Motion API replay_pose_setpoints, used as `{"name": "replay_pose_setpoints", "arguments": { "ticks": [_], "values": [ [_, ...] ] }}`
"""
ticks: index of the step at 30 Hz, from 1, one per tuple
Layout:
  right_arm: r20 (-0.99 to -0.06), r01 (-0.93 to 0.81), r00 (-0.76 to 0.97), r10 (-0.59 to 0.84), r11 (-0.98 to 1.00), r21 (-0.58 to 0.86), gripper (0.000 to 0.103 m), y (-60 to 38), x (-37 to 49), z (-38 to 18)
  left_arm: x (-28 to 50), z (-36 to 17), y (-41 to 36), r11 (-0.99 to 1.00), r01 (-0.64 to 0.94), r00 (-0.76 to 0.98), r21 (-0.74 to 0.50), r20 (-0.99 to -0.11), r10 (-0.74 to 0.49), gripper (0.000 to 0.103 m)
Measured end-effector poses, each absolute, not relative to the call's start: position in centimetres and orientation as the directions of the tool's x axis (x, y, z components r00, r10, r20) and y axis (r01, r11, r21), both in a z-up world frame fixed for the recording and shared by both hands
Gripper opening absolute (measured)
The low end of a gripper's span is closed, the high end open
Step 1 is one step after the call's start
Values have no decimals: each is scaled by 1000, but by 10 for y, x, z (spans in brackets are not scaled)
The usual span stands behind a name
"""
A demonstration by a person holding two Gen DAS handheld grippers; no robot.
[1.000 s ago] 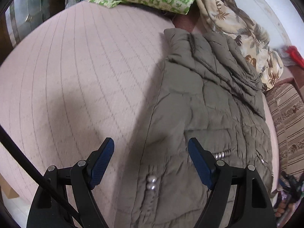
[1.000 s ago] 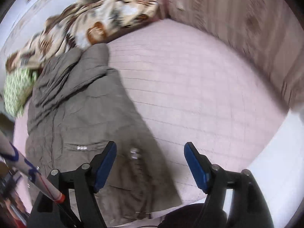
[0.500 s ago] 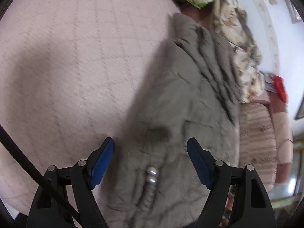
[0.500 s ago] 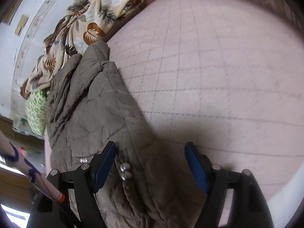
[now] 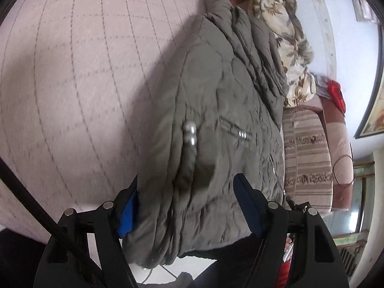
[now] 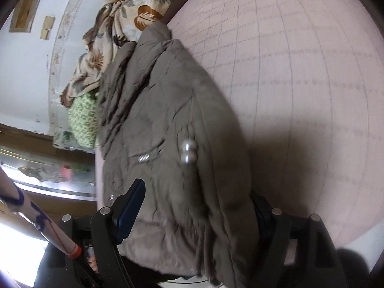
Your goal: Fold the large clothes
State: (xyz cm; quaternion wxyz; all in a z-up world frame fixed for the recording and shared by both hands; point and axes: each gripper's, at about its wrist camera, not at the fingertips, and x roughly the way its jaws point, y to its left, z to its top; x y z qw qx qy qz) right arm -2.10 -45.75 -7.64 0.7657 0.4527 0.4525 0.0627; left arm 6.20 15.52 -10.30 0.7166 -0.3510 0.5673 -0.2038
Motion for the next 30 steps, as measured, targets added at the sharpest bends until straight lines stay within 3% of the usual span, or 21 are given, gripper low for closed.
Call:
{"name": "replay_pose_setpoints", "arguments": {
  "ticks": [3,5,11,17,18,20,22,24,26,30],
  "values": [
    [-614,302,592,521,563,769,82,-451,-32,-74,51,-104,152,674,-80,286,-734,-665,-690,73],
    [-618,290,583,528,575,765,82,-443,-37,-73,48,-105,150,663,-64,296,-746,-649,-701,81],
    [-661,278,535,527,629,726,82,-422,-34,-86,44,-107,132,641,-50,298,-766,-623,-723,89],
    [-664,268,566,488,653,709,80,-407,-33,-84,36,-104,113,678,-54,310,-733,-658,-686,88],
    [-672,265,567,476,667,696,78,-402,-34,-82,34,-103,112,691,-73,315,-719,-674,-668,85],
    [-687,269,568,453,687,675,64,-399,-36,-81,33,-101,114,747,-144,319,-649,-745,-586,52],
    [-695,277,568,441,693,666,54,-397,-38,-80,35,-99,117,756,-188,305,-627,-769,-562,40],
    [-696,291,568,440,683,670,50,-399,-38,-80,37,-96,119,753,-206,298,-624,-773,-560,33],
    [-710,298,558,429,695,654,39,-399,-36,-78,38,-87,116,766,-201,302,-611,-782,-545,25],
    [-710,283,568,416,711,643,27,-397,-37,-63,27,-54,107,806,-144,366,-574,-788,-496,19]
  ]
}}
